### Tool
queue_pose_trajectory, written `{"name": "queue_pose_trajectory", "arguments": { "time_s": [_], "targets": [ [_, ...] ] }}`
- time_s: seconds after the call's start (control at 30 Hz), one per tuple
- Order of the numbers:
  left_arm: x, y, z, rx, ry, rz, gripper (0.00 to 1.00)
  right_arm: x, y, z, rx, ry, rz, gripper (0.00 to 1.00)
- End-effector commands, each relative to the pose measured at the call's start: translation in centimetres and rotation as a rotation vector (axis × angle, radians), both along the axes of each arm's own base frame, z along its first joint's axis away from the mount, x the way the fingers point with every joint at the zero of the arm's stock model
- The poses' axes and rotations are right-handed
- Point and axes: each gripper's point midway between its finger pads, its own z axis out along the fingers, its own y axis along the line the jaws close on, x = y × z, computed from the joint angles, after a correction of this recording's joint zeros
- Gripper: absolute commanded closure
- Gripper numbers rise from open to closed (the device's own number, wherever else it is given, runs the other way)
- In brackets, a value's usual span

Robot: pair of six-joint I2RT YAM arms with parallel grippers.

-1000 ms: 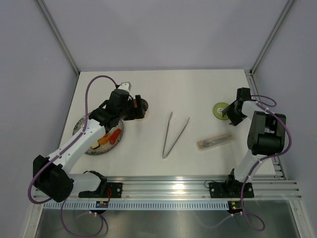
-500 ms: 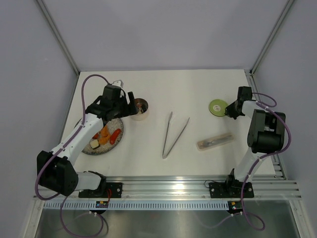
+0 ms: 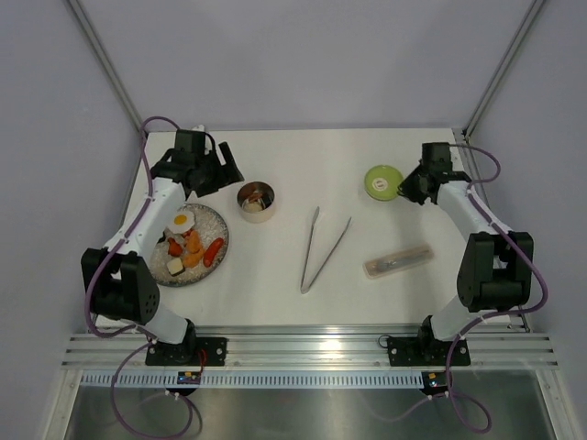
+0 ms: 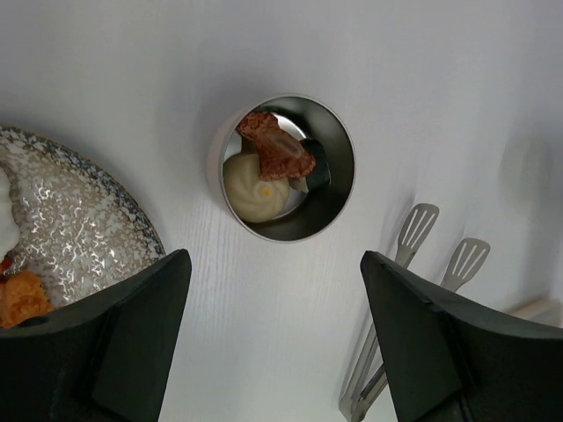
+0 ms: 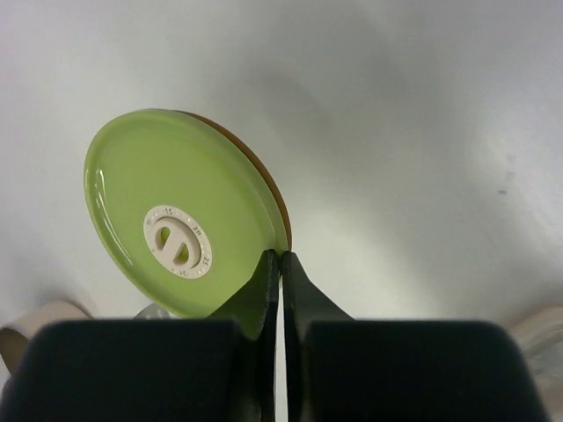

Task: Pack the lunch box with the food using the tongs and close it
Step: Pick up the box lid from the center of the board, then close the box lid on the packing box.

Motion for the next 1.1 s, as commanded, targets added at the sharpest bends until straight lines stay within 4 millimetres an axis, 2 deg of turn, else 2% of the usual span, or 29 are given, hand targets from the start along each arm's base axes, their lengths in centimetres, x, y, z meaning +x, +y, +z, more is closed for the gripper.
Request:
{"name": "queue_pose_trajectory", "arguments": {
  "time_s": [0.0,0.03,0.07,0.1,0.13,0.17,0.2,0.3,0.33,0.37,0.43,0.47,0.57,0.73,0.9,1.07],
  "targets": [
    [2.3,0.8,1.2,-0.002,0.003,0.028,0.18,1.2,8.3,6.5,-0.012,-0.128,0.202,1.0],
    [2.6,0.9,0.6,-0.015,0.024,0.032,0.18,2.1,10.3,8.1,-0.015,-0.16,0.242,1.0],
    [3.0,1.6,0.6,-0.04,0.028,0.054,0.18,1.9,11.8,8.4,-0.018,-0.149,0.275,1.0],
    [3.2,1.6,0.6,-0.068,0.031,0.049,0.18,1.5,15.0,8.7,-0.013,-0.154,0.344,1.0],
    [3.3,1.9,0.6,-0.078,0.036,0.059,0.18,2.1,16.8,9.3,-0.013,-0.167,0.375,1.0],
    [3.4,2.6,0.5,-0.088,0.04,0.08,0.18,2.0,18.0,9.4,-0.021,-0.165,0.397,1.0],
    [3.4,2.9,0.5,-0.093,0.041,0.085,0.18,1.4,20.4,9.4,-0.02,-0.166,0.448,1.0],
    [2.8,4.1,0.4,-0.099,0.042,0.109,0.18,1.7,24.1,9.5,-0.022,-0.175,0.508,1.0],
    [2.7,4.3,0.4,-0.103,0.041,0.113,0.18,1.5,26.3,9.6,-0.021,-0.183,0.547,1.0],
    [2.3,4.9,-0.2,-0.11,0.055,0.128,0.18,1.3,27.4,9.5,-0.019,-0.177,0.569,1.0],
    [1.7,4.7,0.0,-0.125,0.047,0.122,0.18,1.5,29.6,9.1,-0.024,-0.176,0.604,1.0],
    [1.4,5.7,-0.5,-0.129,0.057,0.15,0.18,0.8,31.0,8.9,-0.028,-0.172,0.634,1.0],
    [0.8,6.0,-0.6,-0.129,0.053,0.153,0.18,0.6,33.5,7.9,-0.024,-0.158,0.68,1.0],
    [0.3,5.9,-0.3,-0.133,0.043,0.146,0.18,0.7,36.4,5.8,-0.02,-0.12,0.725,1.0],
    [-0.2,5.9,-0.2,-0.13,0.039,0.141,0.18,1.7,37.9,4.0,-0.008,-0.095,0.725,1.0],
    [-0.6,5.8,-0.2,-0.126,0.039,0.134,0.18,2.4,38.5,2.5,-0.014,-0.07,0.718,1.0]
  ]
}}
